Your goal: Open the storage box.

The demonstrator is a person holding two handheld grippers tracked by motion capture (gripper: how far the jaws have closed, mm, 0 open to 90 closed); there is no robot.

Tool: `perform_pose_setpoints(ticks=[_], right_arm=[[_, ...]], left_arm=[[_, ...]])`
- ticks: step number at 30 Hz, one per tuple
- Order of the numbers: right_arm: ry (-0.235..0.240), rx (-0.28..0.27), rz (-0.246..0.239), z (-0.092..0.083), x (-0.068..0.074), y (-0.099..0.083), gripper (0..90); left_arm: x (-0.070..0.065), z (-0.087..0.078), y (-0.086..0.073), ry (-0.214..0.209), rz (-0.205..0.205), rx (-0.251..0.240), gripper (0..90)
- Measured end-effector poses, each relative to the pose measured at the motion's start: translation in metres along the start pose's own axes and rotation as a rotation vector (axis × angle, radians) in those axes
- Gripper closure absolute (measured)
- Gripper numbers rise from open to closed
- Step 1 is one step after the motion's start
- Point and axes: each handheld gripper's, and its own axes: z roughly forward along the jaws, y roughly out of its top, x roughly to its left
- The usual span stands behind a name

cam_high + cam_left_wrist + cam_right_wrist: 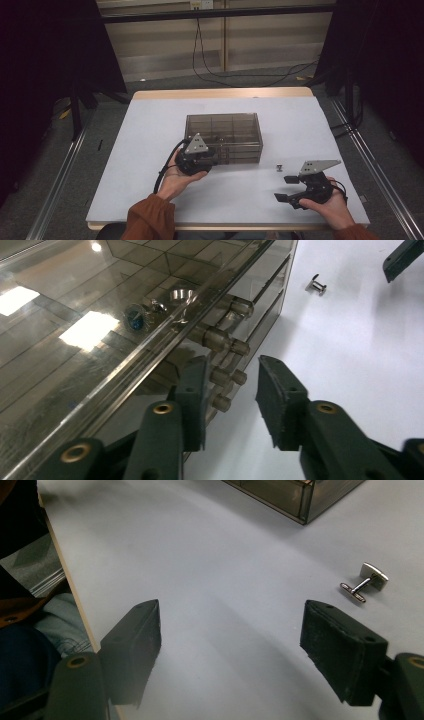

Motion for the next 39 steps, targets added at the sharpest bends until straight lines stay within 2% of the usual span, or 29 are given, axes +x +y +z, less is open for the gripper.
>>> perform_pose_setpoints(ticks=[3, 4, 6, 9, 11, 12, 14, 16, 18, 20, 23, 27, 28, 29, 30, 31, 33, 34, 36, 37, 38, 39], right_arm=[[0.000, -0.002, 0.001, -0.001, 0.000, 0.000, 24.1], [0.002, -0.003, 0.000, -0.001, 0.000, 0.000, 24.1], [-0.002, -0.002, 0.000, 0.000, 0.000, 0.000, 24.1], [-0.002, -0.001, 0.003, 0.000, 0.001, 0.000, 24.1], [-0.002, 0.000, 0.001, 0.000, 0.000, 0.000, 24.1], [-0.002, 0.001, 0.002, 0.000, 0.000, 0.000, 24.1], [-0.002, 0.001, 0.003, 0.000, 0.001, 0.000, 24.1], [-0.003, 0.003, 0.002, 0.000, 0.000, 0.000, 24.2], [-0.002, 0.003, 0.003, 0.001, 0.001, 0.000, 24.1], [-0.002, 0.004, 0.001, 0.001, 0.001, 0.000, 24.2], [-0.001, 0.005, 0.000, 0.001, 0.000, 0.000, 24.1], [0.001, 0.006, 0.001, 0.001, 0.000, 0.000, 24.1], [0.002, 0.005, 0.000, 0.001, 0.000, 0.000, 24.1], [-0.001, 0.006, 0.000, 0.001, 0.000, 0.000, 24.1], [0.002, 0.005, 0.001, 0.001, 0.000, 0.000, 24.1], [0.000, 0.005, 0.001, 0.001, 0.000, 0.000, 24.1], [0.000, 0.006, 0.000, 0.001, 0.000, 0.000, 24.1], [-0.001, 0.006, 0.001, 0.001, 0.000, 0.000, 24.1], [-0.002, 0.005, 0.001, 0.001, 0.000, 0.000, 24.2], [-0.006, 0.007, -0.002, 0.001, 0.001, 0.000, 24.2], [-0.009, 0.008, -0.005, 0.001, 0.001, 0.000, 24.2], [-0.008, 0.008, -0.007, 0.001, 0.001, 0.000, 24.2]], left_arm=[[-0.003, -0.005, 0.001, 0.013, 0.023, 0.014, 54.0], [-0.004, -0.006, 0.001, 0.008, 0.033, 0.020, 53.8], [-0.007, -0.009, 0.000, 0.028, 0.045, 0.031, 51.3], [-0.011, -0.010, -0.003, 0.031, 0.069, 0.048, 54.0], [-0.015, -0.013, -0.007, 0.039, 0.110, 0.082, 54.1], [-0.017, -0.013, -0.008, 0.051, 0.126, 0.083, 54.5], [-0.019, -0.014, -0.011, 0.052, 0.142, 0.095, 54.5], [-0.022, -0.014, -0.013, 0.101, 0.192, 0.122, 54.8], [-0.025, -0.014, -0.013, 0.122, 0.217, 0.133, 54.7], [-0.030, -0.013, -0.014, 0.160, 0.263, 0.153, 53.8], [-0.036, -0.010, -0.016, 0.188, 0.311, 0.173, 52.4], [-0.041, -0.007, -0.016, 0.226, 0.366, 0.189, 54.8], [-0.042, -0.006, -0.015, 0.239, 0.405, 0.215, 55.0], [-0.045, -0.005, -0.015, 0.262, 0.438, 0.222, 56.4], [-0.047, -0.004, -0.014, 0.272, 0.447, 0.223, 58.3], [-0.048, -0.004, -0.012, 0.279, 0.480, 0.234, 58.8], [-0.054, -0.002, -0.013, 0.346, 0.530, 0.230, 63.3], [-0.056, 0.000, -0.012, 0.350, 0.549, 0.226, 64.9], [-0.059, 0.003, -0.013, 0.371, 0.548, 0.227, 67.2], [-0.060, 0.004, -0.013, 0.388, 0.568, 0.254, 69.2], [-0.062, 0.006, -0.013, 0.409, 0.586, 0.259, 70.6], [-0.063, 0.008, -0.013, 0.428, 0.623, 0.265, 71.2]])
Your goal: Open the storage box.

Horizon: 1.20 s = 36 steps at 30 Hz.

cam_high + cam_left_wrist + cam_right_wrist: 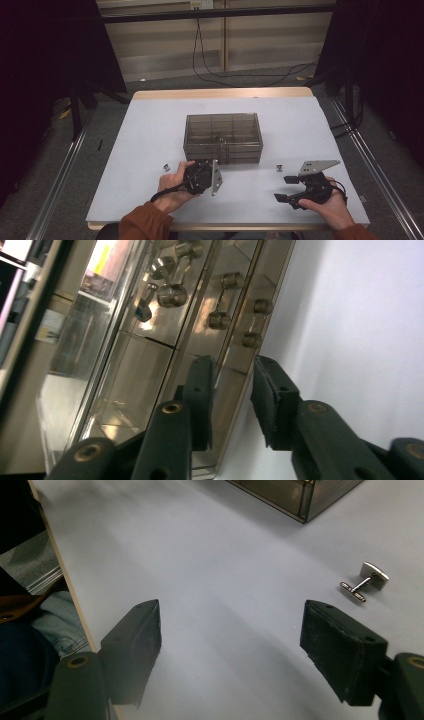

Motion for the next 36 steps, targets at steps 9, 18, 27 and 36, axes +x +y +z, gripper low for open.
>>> perform_pose_setpoints(ticks=[9, 18, 27, 36], right_arm=[[0.000, 0.000, 0.002, 0.000, 0.000, 0.000, 24.2], [0.001, -0.001, -0.004, 0.000, 0.000, 0.000, 24.2], [0.002, -0.001, -0.002, 0.000, 0.000, 0.000, 24.2], [0.006, -0.002, -0.001, -0.001, 0.000, 0.000, 24.2]], left_arm=[[-0.015, 0.005, 0.011, 0.093, 0.129, 0.002, 72.5], [-0.018, 0.010, 0.012, 0.137, 0.187, 0.029, 75.6], [-0.027, 0.018, 0.016, 0.184, 0.231, 0.027, 76.8], [-0.031, 0.022, 0.016, 0.226, 0.255, 0.036, 77.6]])
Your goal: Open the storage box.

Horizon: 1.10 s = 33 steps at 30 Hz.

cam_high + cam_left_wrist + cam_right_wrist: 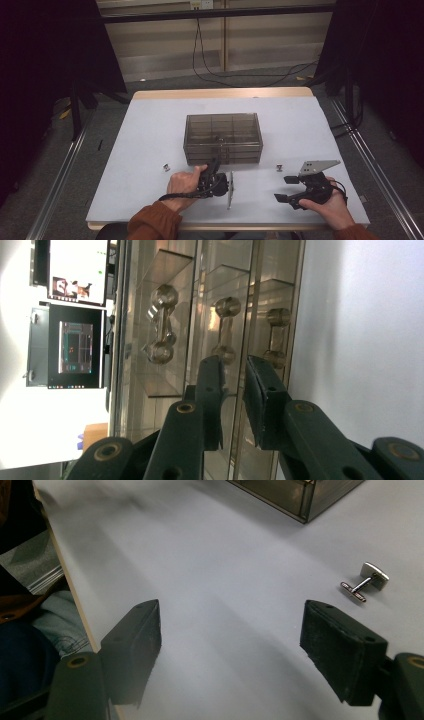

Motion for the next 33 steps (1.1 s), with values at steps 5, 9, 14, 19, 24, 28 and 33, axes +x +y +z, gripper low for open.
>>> perform_pose_setpoints(ticks=[5, 9, 14, 19, 24, 28, 33], right_arm=[[-0.001, 0.001, -0.002, 0.000, 0.000, 0.000, 24.3], [0.001, 0.001, -0.005, 0.000, 0.000, 0.000, 24.4], [0.002, 0.002, -0.005, 0.000, 0.000, 0.000, 24.6], [0.004, 0.004, -0.008, 0.001, 0.000, 0.000, 24.7], [0.004, 0.005, -0.007, 0.001, 0.000, 0.000, 24.8], [0.004, 0.005, -0.005, 0.001, 0.000, 0.000, 24.6], [0.007, 0.005, -0.006, 0.001, 0.000, 0.000, 24.7]], left_arm=[[-0.001, 0.003, 0.001, 0.020, 0.024, 0.003, 79.7], [-0.004, 0.007, 0.003, 0.046, 0.049, 0.022, 79.7], [-0.013, 0.011, 0.007, 0.111, 0.090, 0.045, 80.5], [-0.016, 0.011, 0.009, 0.138, 0.100, 0.065, 80.9], [-0.018, 0.012, 0.010, 0.155, 0.125, 0.072, 80.6], [-0.021, 0.013, 0.012, 0.173, 0.123, 0.066, 80.5], [-0.022, 0.013, 0.013, 0.186, 0.123, 0.073, 81.3]])
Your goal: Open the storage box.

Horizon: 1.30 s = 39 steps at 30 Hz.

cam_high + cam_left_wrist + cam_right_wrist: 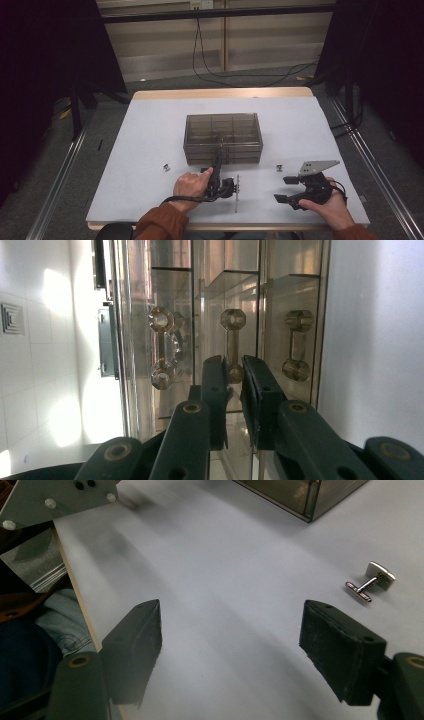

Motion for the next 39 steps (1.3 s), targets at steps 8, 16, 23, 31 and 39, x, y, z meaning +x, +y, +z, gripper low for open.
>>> perform_pose_setpoints(ticks=[8, 16, 23, 31, 39], right_arm=[[-0.004, 0.001, 0.005, 0.000, -0.001, 0.000, 24.3], [-0.003, -0.001, 0.004, 0.000, -0.001, 0.000, 24.2], [0.001, 0.004, 0.013, 0.000, -0.001, 0.000, 24.1], [0.002, 0.002, 0.005, 0.000, -0.001, 0.000, 24.1], [0.003, 0.004, 0.007, 0.001, -0.001, 0.000, 24.1]], left_arm=[[-0.001, -0.004, -0.001, -0.007, -0.005, 0.000, 81.5], [0.001, -0.011, -0.001, -0.031, -0.010, -0.029, 90.0], [0.001, -0.008, -0.004, -0.005, -0.028, -0.019, 77.3], [-0.005, -0.002, -0.002, 0.015, 0.026, 0.001, 79.6], [-0.003, -0.001, -0.001, 0.016, 0.017, 0.009, 81.6]])
